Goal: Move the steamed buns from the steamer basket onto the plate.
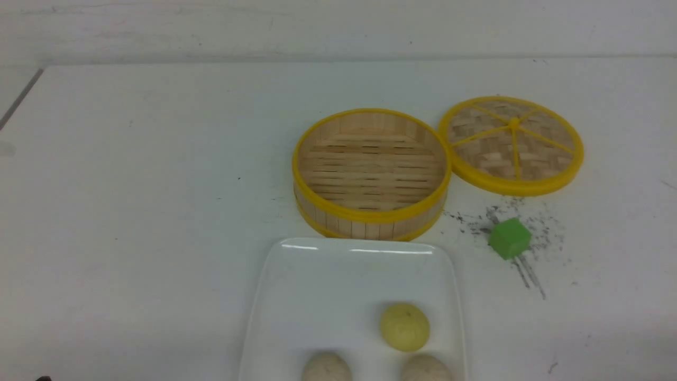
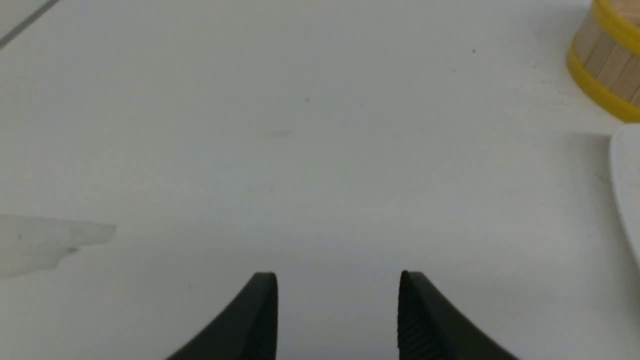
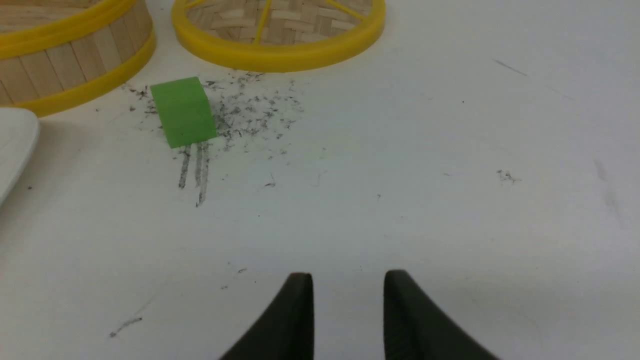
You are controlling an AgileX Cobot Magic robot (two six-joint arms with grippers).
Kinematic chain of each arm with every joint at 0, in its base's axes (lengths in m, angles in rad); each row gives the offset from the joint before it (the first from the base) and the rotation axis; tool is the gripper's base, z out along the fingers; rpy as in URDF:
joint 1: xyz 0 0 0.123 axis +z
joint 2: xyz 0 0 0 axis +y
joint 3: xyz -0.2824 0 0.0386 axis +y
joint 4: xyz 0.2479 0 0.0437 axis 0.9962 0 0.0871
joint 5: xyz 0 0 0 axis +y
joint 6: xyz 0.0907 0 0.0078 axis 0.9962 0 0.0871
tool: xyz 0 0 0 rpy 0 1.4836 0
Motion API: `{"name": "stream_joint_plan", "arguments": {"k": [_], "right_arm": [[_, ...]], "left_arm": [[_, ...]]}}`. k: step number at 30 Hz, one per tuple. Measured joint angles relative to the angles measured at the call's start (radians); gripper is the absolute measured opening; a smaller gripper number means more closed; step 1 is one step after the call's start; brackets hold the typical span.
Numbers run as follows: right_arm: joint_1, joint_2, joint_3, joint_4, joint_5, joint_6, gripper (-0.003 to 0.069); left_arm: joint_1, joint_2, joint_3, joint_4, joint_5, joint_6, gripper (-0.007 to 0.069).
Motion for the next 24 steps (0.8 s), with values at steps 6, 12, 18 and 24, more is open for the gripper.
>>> {"name": "stream_joint_plan", "arguments": {"k": [6, 12, 18, 24], "right_arm": [[0.0, 0.0, 0.0, 0.0, 0.0, 0.0, 0.0236], [0.0, 0.0, 0.0, 0.0, 0.0, 0.0, 0.0237], [0.0, 0.0, 0.0, 0.0, 0.0, 0.0, 0.0237], [0.0, 0.0, 0.0, 0.0, 0.0, 0.0, 0.0238]], "left_arm": [[0.006, 0.001, 0.011, -0.034, -0.051, -0.001, 0.0355], [0.006, 0.001, 0.012, -0.031, -0.055, 0.018, 0.0355], [0.006, 0.001, 0.012, -0.029, -0.056, 0.018, 0.0355], [0.006, 0.001, 0.012, -0.027, -0.056, 0.018, 0.0355]]}}
